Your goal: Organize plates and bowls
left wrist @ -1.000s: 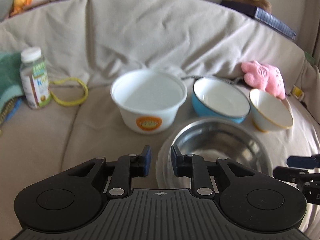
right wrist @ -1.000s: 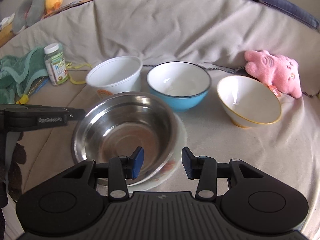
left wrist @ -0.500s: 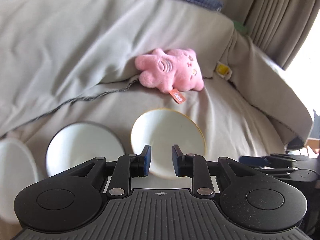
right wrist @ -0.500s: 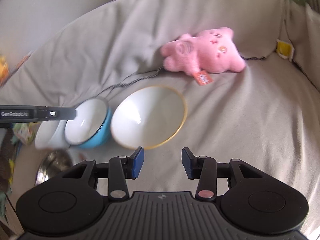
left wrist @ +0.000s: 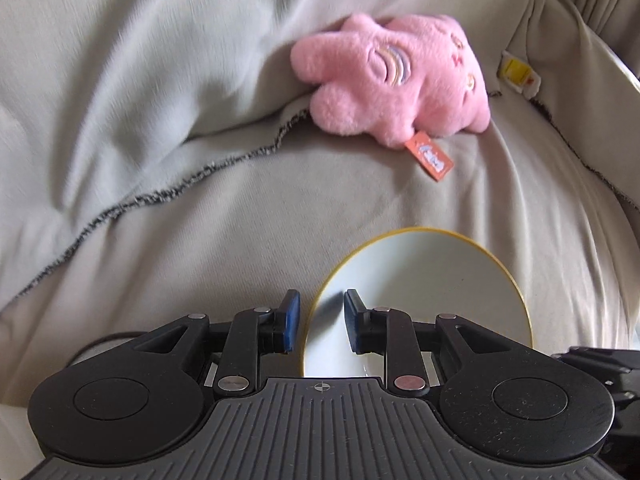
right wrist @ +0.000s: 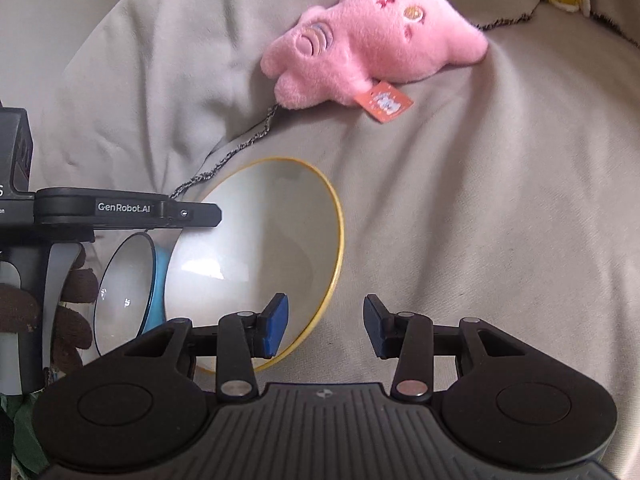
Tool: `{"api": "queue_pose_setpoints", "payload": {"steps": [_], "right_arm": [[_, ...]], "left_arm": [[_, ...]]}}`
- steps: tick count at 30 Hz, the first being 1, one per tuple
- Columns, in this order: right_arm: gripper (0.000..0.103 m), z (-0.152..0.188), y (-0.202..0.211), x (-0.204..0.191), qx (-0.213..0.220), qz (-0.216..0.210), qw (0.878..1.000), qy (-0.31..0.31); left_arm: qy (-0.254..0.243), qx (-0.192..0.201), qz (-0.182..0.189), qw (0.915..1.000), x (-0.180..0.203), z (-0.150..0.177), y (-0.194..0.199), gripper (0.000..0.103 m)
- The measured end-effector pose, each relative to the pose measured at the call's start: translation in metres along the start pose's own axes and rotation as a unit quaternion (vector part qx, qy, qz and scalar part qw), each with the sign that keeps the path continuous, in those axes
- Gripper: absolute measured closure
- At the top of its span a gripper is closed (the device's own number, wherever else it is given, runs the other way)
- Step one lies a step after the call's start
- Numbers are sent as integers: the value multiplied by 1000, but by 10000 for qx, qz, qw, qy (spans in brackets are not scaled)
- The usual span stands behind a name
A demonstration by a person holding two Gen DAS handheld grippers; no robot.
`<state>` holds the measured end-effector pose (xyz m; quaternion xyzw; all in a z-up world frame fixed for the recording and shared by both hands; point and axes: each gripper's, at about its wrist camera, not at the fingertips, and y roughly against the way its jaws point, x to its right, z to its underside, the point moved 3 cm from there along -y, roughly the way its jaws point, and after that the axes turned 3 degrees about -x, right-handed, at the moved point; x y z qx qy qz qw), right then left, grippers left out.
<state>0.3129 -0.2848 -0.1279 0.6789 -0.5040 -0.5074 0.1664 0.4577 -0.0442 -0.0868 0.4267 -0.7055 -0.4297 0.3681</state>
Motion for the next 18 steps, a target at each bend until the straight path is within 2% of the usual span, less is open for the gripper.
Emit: {"api": "queue_pose_setpoints", "payload": {"steps": [2, 4, 7, 9, 18], "right_arm": [[64, 5, -13, -4, -167, -100, 9998, -4], [79, 8, -22, -10, -303, -219, 9993, 46], [79, 10, -18, -19, -224, 13, 9993, 290], [80, 14, -13, -19, -228, 152, 9987, 441], [80, 56, 24, 4, -553, 291, 9955, 715]], "left_arm": [[60, -77, 99, 9999, 0, 3, -6, 75], [146, -102, 155, 9997, 1, 6, -9, 68], [111, -233, 53, 9997, 7, 12, -4, 68], [86, -360, 148, 9992, 14, 22, 2, 69], [-219, -804, 265, 9962, 51, 98, 35, 74]]}}
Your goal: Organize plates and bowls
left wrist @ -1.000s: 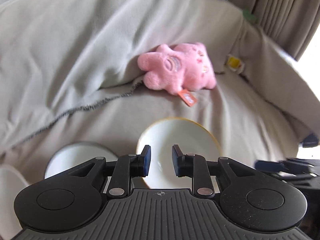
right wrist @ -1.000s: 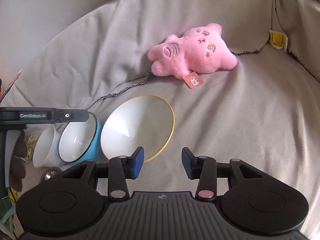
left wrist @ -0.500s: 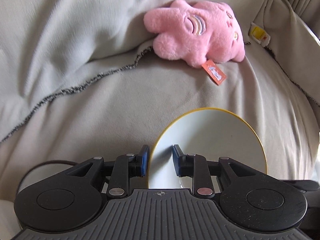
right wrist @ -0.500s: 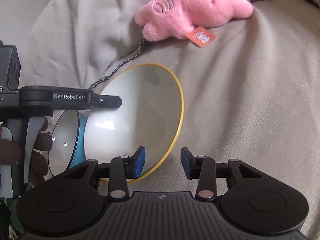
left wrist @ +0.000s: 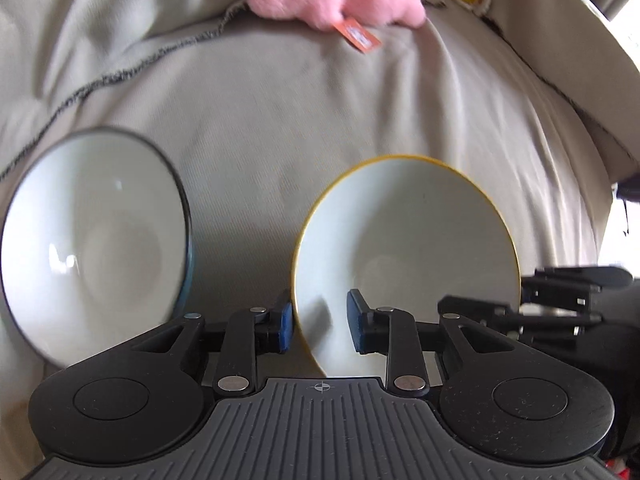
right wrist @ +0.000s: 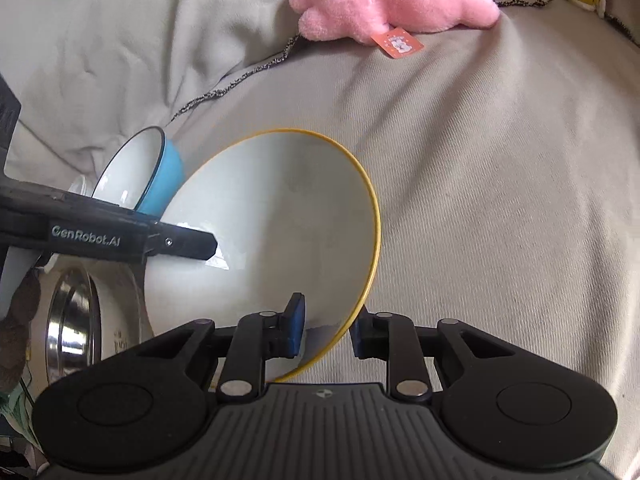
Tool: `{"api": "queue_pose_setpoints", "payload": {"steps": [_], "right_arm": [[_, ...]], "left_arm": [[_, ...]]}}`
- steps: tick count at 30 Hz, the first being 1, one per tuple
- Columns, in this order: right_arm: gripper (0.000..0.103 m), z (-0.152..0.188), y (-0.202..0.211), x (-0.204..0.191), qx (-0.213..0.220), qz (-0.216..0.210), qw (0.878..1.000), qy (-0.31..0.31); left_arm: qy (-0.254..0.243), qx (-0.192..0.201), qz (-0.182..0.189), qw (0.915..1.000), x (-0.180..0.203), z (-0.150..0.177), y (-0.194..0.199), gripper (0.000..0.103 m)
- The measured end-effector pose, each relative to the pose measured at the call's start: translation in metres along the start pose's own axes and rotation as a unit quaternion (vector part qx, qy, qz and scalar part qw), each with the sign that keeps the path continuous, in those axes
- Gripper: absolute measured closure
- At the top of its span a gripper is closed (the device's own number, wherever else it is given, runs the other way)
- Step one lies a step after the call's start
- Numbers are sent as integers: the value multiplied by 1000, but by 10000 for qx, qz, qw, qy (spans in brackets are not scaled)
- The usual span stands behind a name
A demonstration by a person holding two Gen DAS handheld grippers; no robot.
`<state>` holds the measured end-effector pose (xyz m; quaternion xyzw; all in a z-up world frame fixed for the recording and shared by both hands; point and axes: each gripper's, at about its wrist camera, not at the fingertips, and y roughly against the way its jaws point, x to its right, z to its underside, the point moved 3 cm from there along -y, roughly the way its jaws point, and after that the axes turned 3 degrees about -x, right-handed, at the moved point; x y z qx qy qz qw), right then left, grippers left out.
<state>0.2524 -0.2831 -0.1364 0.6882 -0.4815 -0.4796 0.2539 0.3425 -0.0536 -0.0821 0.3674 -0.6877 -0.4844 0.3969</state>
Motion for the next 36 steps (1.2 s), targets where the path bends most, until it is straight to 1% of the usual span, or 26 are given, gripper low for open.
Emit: {"api": "queue_pose_setpoints", "payload": {"steps": [4, 8, 12, 15, 18, 20, 21, 23, 25, 28, 30, 32, 34, 36], "right_arm": [[80, 22, 8, -2, -132, -133, 9998, 18], [80, 35, 9, -15, -227, -204, 9994, 142], [80, 38, 9, -24, -207, -139, 9995, 195], [80, 37, 8, -23, -143, 31, 9996, 233], [80, 35, 17, -23, 36, 154, 9993, 325], [80, 26, 27, -23, 245, 240, 9988, 363], [80, 22, 36, -24, 375, 289, 9981, 399], [80, 11, 49, -27, 593, 391, 9963, 484], [79, -4, 58, -33, 733, 443, 9948, 557], [78, -28, 64, -48, 786, 368, 9942, 641], [76, -44, 61, -60, 722, 260, 9951, 619], [71, -59, 55, -75, 647, 103, 9960, 599], [60, -70, 44, -90, 558, 5, 9965, 628], [59, -80, 30, -105, 451, 8, 9966, 686]], "left_arm": [[-64, 35, -80, 9999, 3, 27, 8, 74], [147, 140, -141, 9997, -5, 42, 12, 76], [342, 237, -19, 9991, -11, 50, 17, 77], [523, 351, 158, 9979, -16, 56, 20, 81], [636, 609, 357, 9955, -24, 61, 36, 81], [735, 928, 493, 9917, -34, 62, 54, 81], [811, 1094, 506, 9894, -41, 62, 63, 81], [1074, 1493, 389, 9822, -58, 59, 82, 81], [1387, 1842, 90, 9730, -83, 55, 97, 81], [1634, 2007, -362, 9652, -120, 38, 107, 80], [1525, 1973, -649, 9662, -137, 25, 106, 80], [1324, 1784, -864, 9712, -150, 11, 96, 80], [1297, 1638, -932, 9735, -163, 1, 86, 80], [1216, 1515, -859, 9772, -171, -4, 77, 79]]}}
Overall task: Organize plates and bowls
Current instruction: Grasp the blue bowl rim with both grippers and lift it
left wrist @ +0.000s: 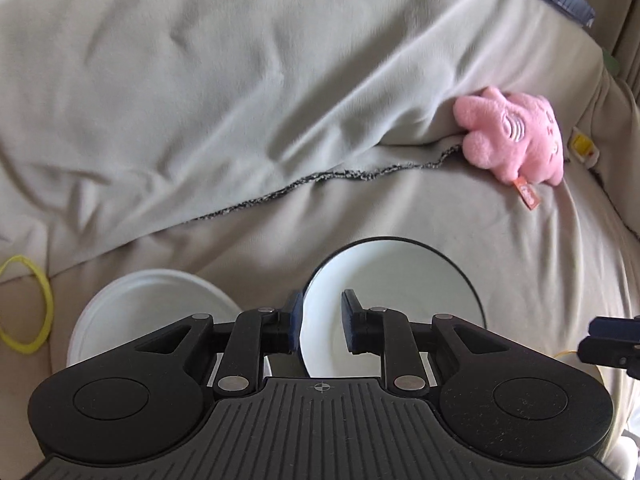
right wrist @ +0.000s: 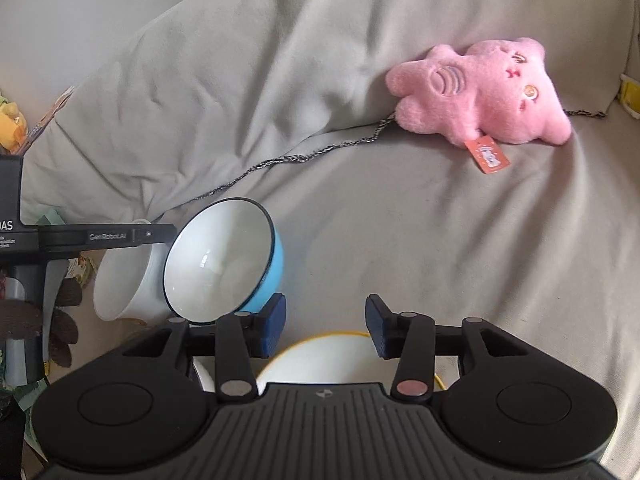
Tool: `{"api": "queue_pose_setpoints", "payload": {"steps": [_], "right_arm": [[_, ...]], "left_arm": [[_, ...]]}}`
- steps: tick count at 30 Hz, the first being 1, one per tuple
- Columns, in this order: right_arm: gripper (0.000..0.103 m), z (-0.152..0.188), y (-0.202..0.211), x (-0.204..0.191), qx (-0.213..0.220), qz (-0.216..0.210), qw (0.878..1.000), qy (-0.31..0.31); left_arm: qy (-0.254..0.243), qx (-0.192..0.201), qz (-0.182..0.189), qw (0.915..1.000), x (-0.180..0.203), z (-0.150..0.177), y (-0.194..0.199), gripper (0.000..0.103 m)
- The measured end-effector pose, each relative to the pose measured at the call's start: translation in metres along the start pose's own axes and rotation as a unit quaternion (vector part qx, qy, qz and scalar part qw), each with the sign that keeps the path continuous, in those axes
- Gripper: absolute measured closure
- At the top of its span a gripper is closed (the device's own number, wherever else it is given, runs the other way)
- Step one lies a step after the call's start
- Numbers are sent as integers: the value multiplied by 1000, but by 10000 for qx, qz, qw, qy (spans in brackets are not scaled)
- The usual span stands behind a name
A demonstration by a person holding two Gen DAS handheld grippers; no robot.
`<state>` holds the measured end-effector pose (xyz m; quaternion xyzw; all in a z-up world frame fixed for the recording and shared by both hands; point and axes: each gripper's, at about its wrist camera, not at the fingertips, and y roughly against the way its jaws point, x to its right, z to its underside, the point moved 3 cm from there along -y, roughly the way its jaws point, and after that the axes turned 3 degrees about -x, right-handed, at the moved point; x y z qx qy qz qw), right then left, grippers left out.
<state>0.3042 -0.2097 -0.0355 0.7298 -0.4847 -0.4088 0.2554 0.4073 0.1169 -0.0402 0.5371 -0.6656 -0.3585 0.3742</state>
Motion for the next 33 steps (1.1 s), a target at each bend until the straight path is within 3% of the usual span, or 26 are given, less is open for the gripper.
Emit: {"api": "queue_pose_setpoints", "payload": {"steps": [7, 11, 14, 16, 18, 25, 28, 31, 33], "right_arm": [[59, -27, -64, -27, -504, -249, 9981, -243], [59, -33, -114, -29, -1021, -385, 9919, -644], [63, -29, -141, -27, -1363, -509, 9851, -918], [74, -25, -150, -29, -1504, -619, 9824, -922], [77, -22, -148, -30, -1459, -580, 9843, -801], [78, -30, -104, 9, -958, -256, 9930, -643], [79, -39, -89, 37, -767, -198, 9938, -780], [79, -42, -84, 56, -717, -54, 9940, -828], [78, -41, -87, 62, -765, -177, 9925, -938]], "left_arm": [[-129, -587, -16, 9982, -10, -7, -42, 77], [-283, -681, 187, 9971, -3, -7, -57, 77], [-392, -663, 155, 9969, 7, -8, -63, 68], [-408, -702, 180, 9965, 13, -9, -65, 55], [-386, -768, 187, 9961, 18, -10, -64, 53], [-378, -932, 844, 9913, 63, -7, -68, 57], [-473, -943, 773, 9914, 81, -7, -78, 66], [-415, -1027, 673, 9916, 89, -8, -89, 70], [-452, -1132, 536, 9911, 93, -7, -96, 69]]}}
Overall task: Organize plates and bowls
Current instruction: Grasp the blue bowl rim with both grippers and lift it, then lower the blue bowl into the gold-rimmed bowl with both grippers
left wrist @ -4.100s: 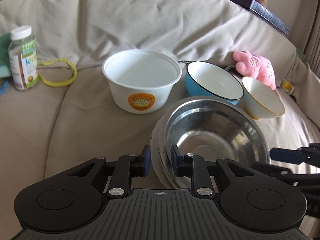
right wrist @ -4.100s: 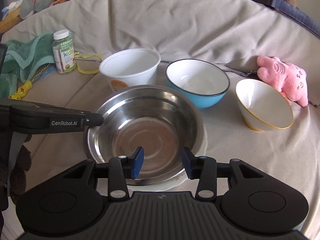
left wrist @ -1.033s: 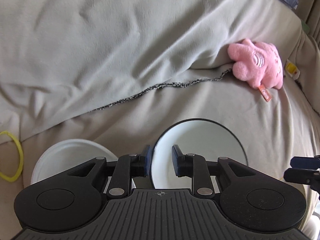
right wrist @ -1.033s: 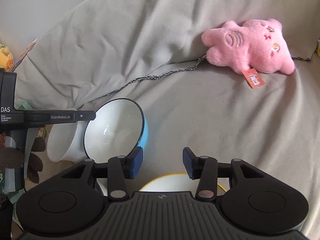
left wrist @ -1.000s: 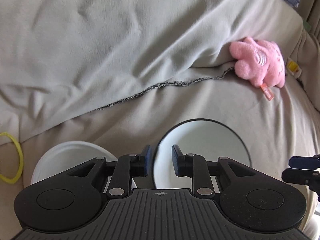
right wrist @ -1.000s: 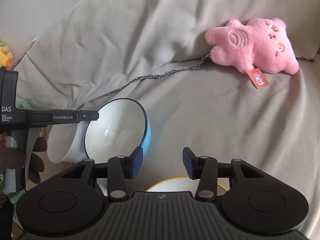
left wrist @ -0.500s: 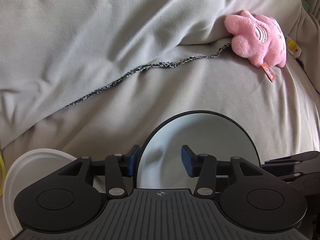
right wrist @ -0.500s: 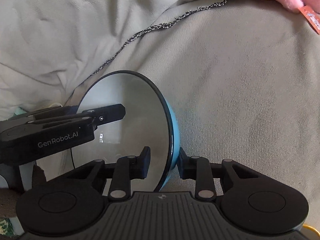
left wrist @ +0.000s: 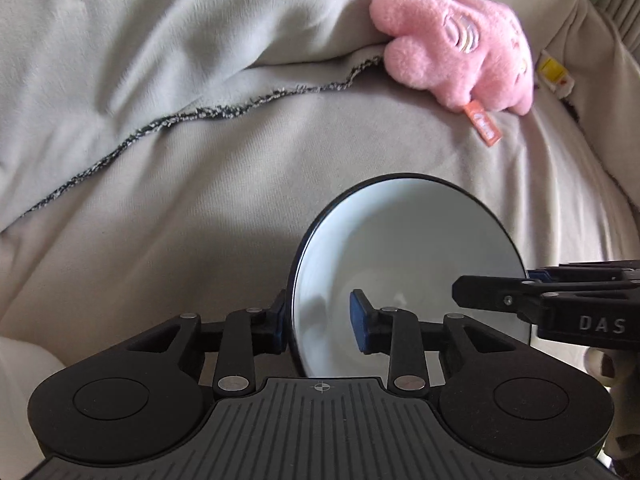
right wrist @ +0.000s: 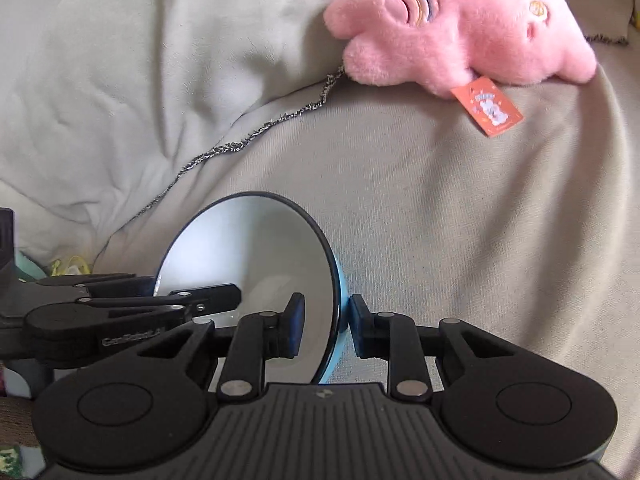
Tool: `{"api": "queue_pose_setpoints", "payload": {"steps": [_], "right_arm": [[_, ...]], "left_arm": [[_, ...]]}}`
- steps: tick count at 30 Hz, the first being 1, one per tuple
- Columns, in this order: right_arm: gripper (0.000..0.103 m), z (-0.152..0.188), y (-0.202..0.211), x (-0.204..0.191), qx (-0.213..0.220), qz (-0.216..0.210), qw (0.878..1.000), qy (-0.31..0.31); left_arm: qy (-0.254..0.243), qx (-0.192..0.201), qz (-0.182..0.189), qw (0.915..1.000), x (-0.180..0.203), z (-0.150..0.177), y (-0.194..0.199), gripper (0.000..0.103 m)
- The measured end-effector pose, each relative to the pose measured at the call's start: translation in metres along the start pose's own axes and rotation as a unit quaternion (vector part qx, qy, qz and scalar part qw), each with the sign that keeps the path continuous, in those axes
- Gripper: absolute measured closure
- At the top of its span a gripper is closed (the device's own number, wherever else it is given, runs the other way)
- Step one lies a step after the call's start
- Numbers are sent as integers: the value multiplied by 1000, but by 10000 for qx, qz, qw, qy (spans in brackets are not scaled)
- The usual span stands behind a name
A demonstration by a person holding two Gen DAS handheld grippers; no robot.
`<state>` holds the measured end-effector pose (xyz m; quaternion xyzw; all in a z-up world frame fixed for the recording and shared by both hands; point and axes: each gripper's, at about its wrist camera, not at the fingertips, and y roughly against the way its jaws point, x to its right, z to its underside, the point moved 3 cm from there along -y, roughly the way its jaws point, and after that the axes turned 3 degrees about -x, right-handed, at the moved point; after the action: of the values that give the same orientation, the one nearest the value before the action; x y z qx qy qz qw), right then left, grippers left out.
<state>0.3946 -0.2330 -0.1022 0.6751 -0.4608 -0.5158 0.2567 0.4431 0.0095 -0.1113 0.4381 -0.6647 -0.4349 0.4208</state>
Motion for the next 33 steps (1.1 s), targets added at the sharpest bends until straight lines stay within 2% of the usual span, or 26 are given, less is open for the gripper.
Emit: {"api": "queue_pose_setpoints", "payload": {"steps": [2, 6, 8, 11, 15, 21, 24, 28, 33], "right_arm": [[77, -1, -4, 7, -86, -197, 9996, -176], [76, -3, -21, 9, -293, -279, 9985, -370], [76, -1, -33, 10, -497, -331, 9969, -513], [76, -1, -35, 13, -522, -407, 9961, -577], [76, 4, -33, 11, -483, -370, 9976, -330], [76, 6, -35, 2, -446, -212, 9987, -105], [75, 6, -37, -3, -369, -114, 9991, -146], [75, 8, -28, -16, -309, 14, 9995, -77], [75, 15, 20, -36, -21, -385, 9992, 138]], "left_arm": [[-24, -93, -112, 9999, 0, 1, -9, 70], [166, -103, -24, 9998, -3, -4, -14, 66], [59, -96, -43, 9999, -1, -6, -15, 64], [52, -130, -9, 9999, -2, -8, -16, 64], [76, -115, 77, 9999, -3, -8, -17, 60], [-201, 198, -54, 9996, 5, 1, -14, 56], [-97, 227, -97, 9996, 4, 2, -11, 55], [107, 297, -196, 9993, 2, 3, 13, 57], [36, 671, -245, 9974, 19, 13, 76, 60]]}}
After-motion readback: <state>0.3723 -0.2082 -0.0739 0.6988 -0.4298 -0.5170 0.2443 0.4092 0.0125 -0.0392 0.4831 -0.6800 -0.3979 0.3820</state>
